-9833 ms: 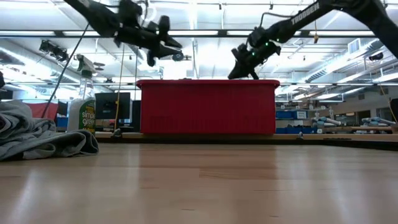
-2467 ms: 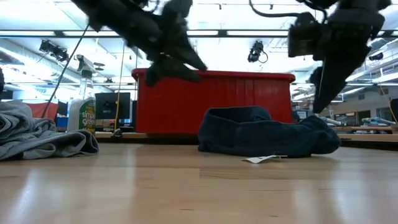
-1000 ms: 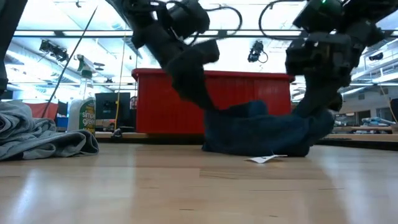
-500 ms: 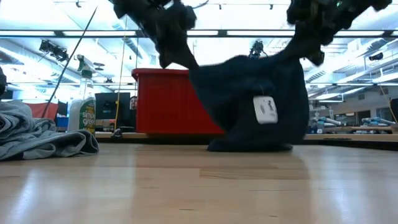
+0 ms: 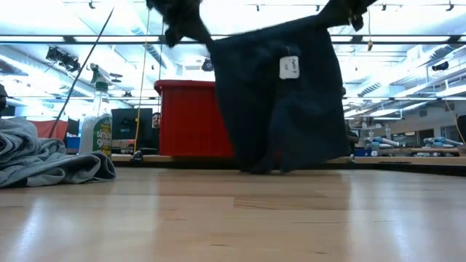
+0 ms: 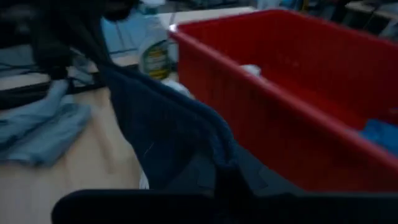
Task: Fold laundry
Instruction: Fold the black pants
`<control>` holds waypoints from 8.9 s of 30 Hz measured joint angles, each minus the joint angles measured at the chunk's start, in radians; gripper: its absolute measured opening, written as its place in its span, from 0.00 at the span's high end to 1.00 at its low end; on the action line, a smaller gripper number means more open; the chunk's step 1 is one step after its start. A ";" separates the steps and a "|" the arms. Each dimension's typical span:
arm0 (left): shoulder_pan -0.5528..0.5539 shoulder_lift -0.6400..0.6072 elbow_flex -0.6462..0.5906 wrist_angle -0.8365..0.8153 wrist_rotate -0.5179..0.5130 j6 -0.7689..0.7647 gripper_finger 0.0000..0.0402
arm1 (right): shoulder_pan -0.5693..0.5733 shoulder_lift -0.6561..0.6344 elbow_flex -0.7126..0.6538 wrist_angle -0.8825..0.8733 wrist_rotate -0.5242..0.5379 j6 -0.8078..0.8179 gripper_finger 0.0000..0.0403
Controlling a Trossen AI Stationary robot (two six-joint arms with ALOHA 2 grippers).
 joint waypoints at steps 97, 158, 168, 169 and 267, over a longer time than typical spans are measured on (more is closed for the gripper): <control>-0.028 0.596 -0.141 0.309 0.529 0.283 0.69 | -0.026 0.661 -0.310 0.310 -0.612 1.089 0.69; -0.202 0.638 -0.141 0.761 0.236 0.059 0.96 | 0.043 0.216 -0.314 -0.249 -0.525 0.337 0.70; -0.252 0.485 -0.141 0.581 0.168 0.077 0.96 | 0.224 0.298 -0.349 -0.233 -0.371 0.074 0.40; -0.257 0.476 -0.141 0.570 0.167 0.077 0.96 | 0.226 0.316 -0.357 -0.232 -0.363 0.072 0.37; -0.302 0.329 -0.143 -0.666 -0.411 -1.473 0.80 | -0.144 0.895 -0.180 0.607 -0.631 -0.016 0.77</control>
